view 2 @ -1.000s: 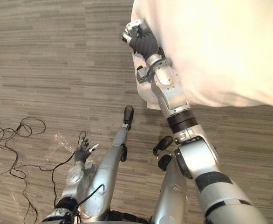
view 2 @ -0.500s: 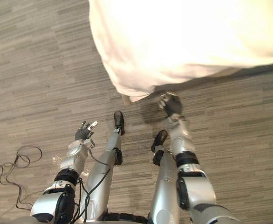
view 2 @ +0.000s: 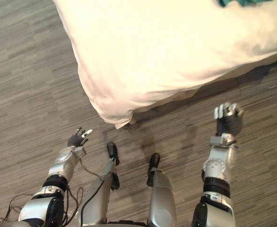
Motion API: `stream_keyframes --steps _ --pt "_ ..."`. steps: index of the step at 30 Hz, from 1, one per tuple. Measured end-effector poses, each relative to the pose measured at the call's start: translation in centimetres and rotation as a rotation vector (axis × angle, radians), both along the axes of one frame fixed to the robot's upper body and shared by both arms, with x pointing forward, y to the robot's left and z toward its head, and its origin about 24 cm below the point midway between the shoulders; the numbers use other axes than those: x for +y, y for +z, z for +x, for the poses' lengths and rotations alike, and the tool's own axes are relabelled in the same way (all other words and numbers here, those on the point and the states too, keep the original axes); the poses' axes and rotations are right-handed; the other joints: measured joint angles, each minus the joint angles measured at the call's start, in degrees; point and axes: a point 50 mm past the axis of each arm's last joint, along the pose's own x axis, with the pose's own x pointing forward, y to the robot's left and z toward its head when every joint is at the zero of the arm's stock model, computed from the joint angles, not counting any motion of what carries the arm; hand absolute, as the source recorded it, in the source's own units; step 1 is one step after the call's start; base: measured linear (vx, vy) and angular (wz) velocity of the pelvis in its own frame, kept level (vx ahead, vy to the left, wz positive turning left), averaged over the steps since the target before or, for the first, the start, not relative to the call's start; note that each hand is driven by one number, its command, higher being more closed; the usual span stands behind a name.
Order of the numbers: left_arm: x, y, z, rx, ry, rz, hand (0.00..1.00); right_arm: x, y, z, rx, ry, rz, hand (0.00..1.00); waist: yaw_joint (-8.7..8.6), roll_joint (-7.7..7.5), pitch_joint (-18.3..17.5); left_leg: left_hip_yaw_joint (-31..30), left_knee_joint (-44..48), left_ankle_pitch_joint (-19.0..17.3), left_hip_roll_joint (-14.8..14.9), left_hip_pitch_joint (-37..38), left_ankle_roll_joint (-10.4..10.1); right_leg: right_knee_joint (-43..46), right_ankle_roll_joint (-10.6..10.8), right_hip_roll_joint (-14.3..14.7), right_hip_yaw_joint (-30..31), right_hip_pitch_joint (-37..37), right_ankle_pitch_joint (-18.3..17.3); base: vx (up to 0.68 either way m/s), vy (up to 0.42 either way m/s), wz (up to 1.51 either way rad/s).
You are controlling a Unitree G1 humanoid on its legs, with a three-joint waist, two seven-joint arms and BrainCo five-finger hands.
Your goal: Tidy the bed and pick cloth on bed and put in laundry
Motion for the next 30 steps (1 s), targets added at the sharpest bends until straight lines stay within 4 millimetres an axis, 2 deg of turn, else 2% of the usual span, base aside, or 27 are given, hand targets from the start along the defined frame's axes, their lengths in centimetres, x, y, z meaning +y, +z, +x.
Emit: stream_keyframes --steps 2,3,5,6,7,8,9,10,12,13,15,17,19,20,22,25,27,29,30 --pt "-0.4 -0.5 -0.5 0.017 -0.026 0.001 0.00 1.4 3.0 -0.6 -0.138 0.040 -0.068 1.00 0.18 -0.03 -0.4 0.0 0.0 0.0 0.0 0.0 0.0 0.1 0.1 -0.1 0.0 0.0 -0.1 0.06 -0.022 0.01" --pt "-0.8 -0.8 -0.6 0.023 -0.028 -0.009 0.00 2.7 4.5 -0.3 -0.204 0.093 -0.108 1.00 0.12 0.00 -0.4 0.0 0.0 0.0 0.0 -0.2 0.0 0.2 0.1 -0.1 0.0 -0.3 -0.1 0.04 -0.025 -0.02" --pt "-1.4 -1.0 -0.8 0.029 -0.033 -0.025 0.00 4.4 5.8 0.3 -0.248 0.163 -0.143 1.00 0.14 0.05 -0.4 0.1 0.0 0.1 -0.1 -0.6 0.0 0.7 0.2 -0.2 0.2 -1.1 -0.1 0.00 -0.027 -0.03" --pt "-2.1 -1.1 -0.7 0.028 -0.042 -0.041 0.00 6.3 7.3 1.1 -0.285 0.246 -0.169 1.00 0.08 0.37 -0.6 0.0 0.4 0.2 -0.1 -2.2 0.0 1.6 0.1 -0.3 0.3 -2.8 -0.3 -0.05 -0.043 0.03" --pt "-2.8 -0.9 -0.3 0.016 -0.051 -0.057 0.00 7.9 8.8 1.6 -0.318 0.315 -0.194 1.00 0.26 0.62 -0.5 -0.4 1.0 0.4 -0.1 -4.4 0.0 2.6 0.0 -0.5 0.3 -5.3 -0.4 -0.06 -0.048 0.07" --pt "-3.1 -0.8 -0.1 0.010 -0.055 -0.063 0.00 8.4 9.4 1.8 -0.331 0.335 -0.203 1.00 0.46 0.81 -0.4 -0.6 1.0 0.6 -0.1 -5.4 -0.1 2.9 0.0 -0.5 0.3 -6.3 -0.5 -0.08 -0.047 0.12" --pt "-3.9 -0.2 0.6 -0.012 -0.070 -0.075 0.00 9.6 10.9 2.1 -0.360 0.369 -0.223 1.00 1.20 1.35 -0.3 -1.2 1.0 1.4 0.0 -8.1 -0.2 4.0 -0.1 -0.5 0.0 -9.3 -0.5 -0.05 -0.030 0.12" --pt "-4.1 0.0 0.9 -0.021 -0.078 -0.076 0.00 9.9 11.5 2.1 -0.372 0.375 -0.231 1.00 1.50 1.65 -0.1 -1.3 0.9 1.7 0.0 -9.1 -0.2 4.3 -0.2 -0.6 -0.1 -10.3 -0.6 -0.08 -0.047 0.20" --pt "-5.3 1.6 2.5 -0.080 -0.091 -0.091 0.00 11.1 14.5 2.6 -0.425 0.391 -0.190 1.00 2.47 3.21 0.9 -2.1 0.9 3.5 0.2 -14.5 0.2 6.2 -0.7 -0.5 -0.6 -16.1 -0.3 -0.08 -0.045 0.17" --pt "-5.4 1.9 2.7 -0.090 -0.087 -0.095 0.00 11.3 15.0 2.8 -0.428 0.392 -0.179 1.00 2.64 3.50 1.2 -2.2 0.9 3.8 0.3 -15.4 0.2 6.4 -0.8 -0.5 -0.6 -17.0 -0.3 -0.05 -0.031 0.08" --pt "-5.5 3.9 4.4 -0.157 -0.056 -0.116 0.00 11.8 17.0 4.1 -0.410 0.395 -0.077 1.00 3.02 4.84 3.9 -2.5 1.2 5.0 0.8 -19.3 0.3 7.2 -1.5 -0.2 -0.9 -21.0 0.2 -0.04 -0.026 0.02" --pt "-5.3 5.2 5.3 -0.194 -0.021 -0.139 0.00 11.9 17.6 4.7 -0.392 0.400 0.021 1.00 3.05 5.07 5.1 -2.6 1.9 5.5 1.2 -22.4 0.1 8.0 -1.9 0.0 -0.9 -24.2 0.5 -0.04 -0.036 -0.01" --pt "-5.6 6.2 6.1 -0.224 0.000 -0.170 0.00 11.4 18.3 4.6 -0.421 0.385 0.087 1.00 2.94 5.52 6.7 -2.5 1.9 6.0 1.4 -24.4 0.0 8.6 -2.2 0.1 -0.9 -26.4 0.7 -0.02 -0.025 -0.05" --pt "-5.9 6.8 6.5 -0.236 0.020 -0.189 0.00 11.3 19.6 3.8 -0.493 0.376 0.112 1.00 2.71 5.68 8.5 -2.1 1.9 6.1 1.5 -24.9 0.1 9.0 -2.4 0.2 -0.3 -27.6 0.8 -0.01 -0.023 -0.15" --pt "-6.3 6.8 6.6 -0.234 0.027 -0.215 0.00 10.8 20.6 3.5 -0.523 0.331 0.167 1.00 2.27 5.74 8.6 -1.2 1.9 6.3 1.5 -26.5 0.0 9.5 -2.4 0.2 0.6 -30.0 1.2 -0.01 -0.017 -0.18" --pt "-6.9 6.6 6.5 -0.214 0.019 -0.236 0.00 9.7 20.8 3.5 -0.512 0.259 0.235 1.00 1.91 5.77 8.6 -0.4 1.9 6.3 1.5 -27.4 0.0 9.8 -2.4 0.2 1.6 -31.7 1.4 0.00 -0.002 -0.12" --pt "-7.0 6.6 6.5 -0.202 0.027 -0.259 0.00 8.1 19.5 4.8 -0.413 0.196 0.325 1.00 1.36 5.77 8.6 0.0 1.9 5.9 1.5 -27.5 -0.4 9.8 -2.4 0.2 1.8 -32.0 1.6 0.01 0.006 -0.07" --pt "-7.1 6.6 6.6 -0.190 0.034 -0.275 0.00 5.4 16.7 7.0 -0.219 0.087 0.436 1.00 1.56 5.77 8.6 0.7 1.7 5.7 1.6 -27.5 -0.4 9.0 -2.3 0.7 2.4 -32.2 2.3 0.01 0.001 -0.20" --pt "-7.1 6.5 6.6 -0.177 0.035 -0.278 0.00 3.9 13.9 8.1 -0.097 0.023 0.499 1.00 1.85 5.77 8.6 1.3 1.6 5.7 1.9 -27.5 -0.4 8.4 -2.2 1.1 2.9 -32.2 3.0 0.03 -0.008 -0.27"
